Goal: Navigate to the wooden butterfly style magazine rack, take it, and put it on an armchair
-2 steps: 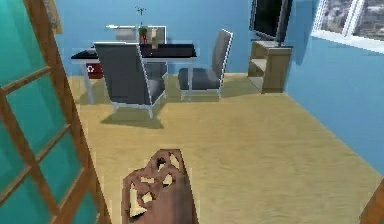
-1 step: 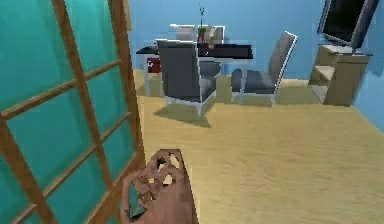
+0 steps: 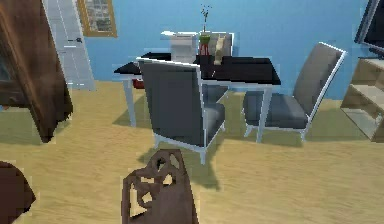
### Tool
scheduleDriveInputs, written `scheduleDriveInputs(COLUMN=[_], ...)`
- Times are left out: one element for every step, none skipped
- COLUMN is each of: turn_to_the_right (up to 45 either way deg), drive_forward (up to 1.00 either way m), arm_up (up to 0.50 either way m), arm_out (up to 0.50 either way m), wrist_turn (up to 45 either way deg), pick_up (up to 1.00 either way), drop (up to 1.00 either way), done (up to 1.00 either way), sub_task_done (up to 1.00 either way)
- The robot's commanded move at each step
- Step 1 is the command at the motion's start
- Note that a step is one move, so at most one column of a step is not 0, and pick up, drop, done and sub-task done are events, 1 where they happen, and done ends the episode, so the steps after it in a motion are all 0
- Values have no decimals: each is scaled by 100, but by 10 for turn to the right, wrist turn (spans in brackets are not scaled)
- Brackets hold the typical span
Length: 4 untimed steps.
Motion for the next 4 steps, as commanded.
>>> scheduleDriveInputs(turn_to_the_right=[-150,0,-90,0], drive_forward=[0,5,0,100], arm_up=[0,0,0,0], arm_out=[0,0,0,0], wrist_turn=[0,0,0,0], pick_up=[0,0,0,0], drop=[0,0,0,0], done=[0,0,0,0], sub_task_done=[0,0,0,0])
